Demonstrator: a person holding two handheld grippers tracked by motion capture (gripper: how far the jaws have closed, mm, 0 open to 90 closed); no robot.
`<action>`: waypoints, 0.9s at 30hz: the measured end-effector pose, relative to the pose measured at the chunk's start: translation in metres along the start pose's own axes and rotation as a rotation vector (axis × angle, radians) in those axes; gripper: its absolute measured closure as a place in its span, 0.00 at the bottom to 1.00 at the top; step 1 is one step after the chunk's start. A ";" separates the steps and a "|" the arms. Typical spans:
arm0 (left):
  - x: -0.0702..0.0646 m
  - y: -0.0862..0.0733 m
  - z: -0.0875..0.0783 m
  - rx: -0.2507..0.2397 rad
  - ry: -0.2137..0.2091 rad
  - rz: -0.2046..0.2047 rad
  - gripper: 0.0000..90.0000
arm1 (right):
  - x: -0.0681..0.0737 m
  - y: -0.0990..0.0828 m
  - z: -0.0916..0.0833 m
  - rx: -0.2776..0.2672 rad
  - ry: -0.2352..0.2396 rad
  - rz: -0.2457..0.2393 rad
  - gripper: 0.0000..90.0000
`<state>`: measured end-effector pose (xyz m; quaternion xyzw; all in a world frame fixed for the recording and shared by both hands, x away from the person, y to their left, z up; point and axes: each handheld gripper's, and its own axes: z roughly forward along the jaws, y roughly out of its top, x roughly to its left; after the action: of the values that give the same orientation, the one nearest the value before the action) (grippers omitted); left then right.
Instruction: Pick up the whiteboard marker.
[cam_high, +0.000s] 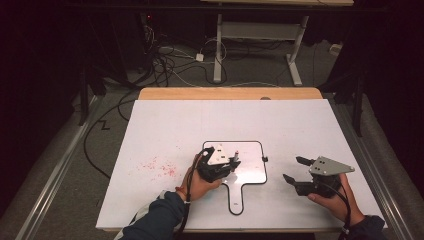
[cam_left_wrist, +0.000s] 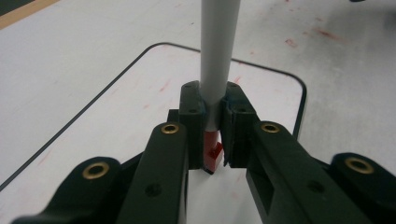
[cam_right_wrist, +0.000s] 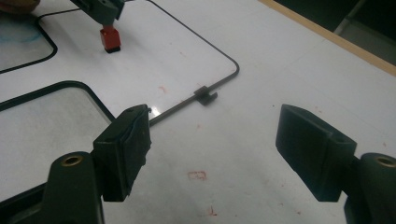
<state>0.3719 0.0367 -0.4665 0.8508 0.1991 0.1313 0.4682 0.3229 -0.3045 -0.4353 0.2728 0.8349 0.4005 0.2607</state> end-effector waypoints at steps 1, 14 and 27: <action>0.001 -0.003 -0.004 -0.003 0.000 -0.018 0.88 | 0.000 0.000 0.000 -0.001 -0.001 -0.001 0.30; -0.023 0.001 0.005 -0.025 -0.009 0.025 0.88 | 0.002 0.003 0.002 0.000 0.000 -0.008 0.30; -0.022 0.043 0.062 0.000 -0.052 0.063 0.88 | -0.002 0.000 -0.001 -0.001 -0.010 0.002 0.30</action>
<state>0.3867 -0.0402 -0.4632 0.8597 0.1601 0.1239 0.4691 0.3232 -0.3063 -0.4343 0.2756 0.8332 0.3997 0.2646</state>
